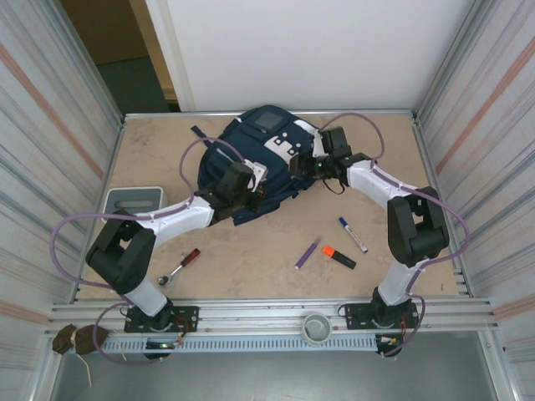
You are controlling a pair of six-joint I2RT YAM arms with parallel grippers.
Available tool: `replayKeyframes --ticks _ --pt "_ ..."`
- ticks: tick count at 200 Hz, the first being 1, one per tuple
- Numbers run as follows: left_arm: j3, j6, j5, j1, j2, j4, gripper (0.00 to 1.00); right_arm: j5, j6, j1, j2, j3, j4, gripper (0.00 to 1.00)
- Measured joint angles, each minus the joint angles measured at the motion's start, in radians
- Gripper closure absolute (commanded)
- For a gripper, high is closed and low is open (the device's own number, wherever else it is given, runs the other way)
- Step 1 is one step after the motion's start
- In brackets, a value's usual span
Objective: Pack books, pencil case, and school supplies into a backpack
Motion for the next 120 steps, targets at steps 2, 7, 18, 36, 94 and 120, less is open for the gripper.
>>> replayKeyframes --ticks 2,7,18,36,94,120 --pt "0.0 0.0 0.0 0.0 0.0 0.0 1.0 -0.011 0.012 0.004 0.002 -0.005 0.005 0.38" --pt "0.0 -0.001 0.0 -0.002 0.0 0.0 1.0 -0.035 0.032 0.013 0.006 -0.013 0.021 0.38" --pt "0.0 -0.003 -0.001 -0.006 0.0 0.002 1.0 -0.079 0.074 0.031 0.017 -0.02 0.048 0.38" --pt "-0.001 -0.007 -0.003 -0.016 0.0 0.003 1.0 -0.136 0.13 0.056 0.043 -0.019 0.108 0.39" --pt "-0.006 -0.01 -0.008 -0.024 0.0 0.003 1.0 -0.184 0.206 0.068 0.122 0.0 0.167 0.6" --pt "-0.01 -0.009 -0.018 -0.027 0.0 0.003 1.0 -0.159 0.209 0.068 0.124 0.01 0.154 0.87"
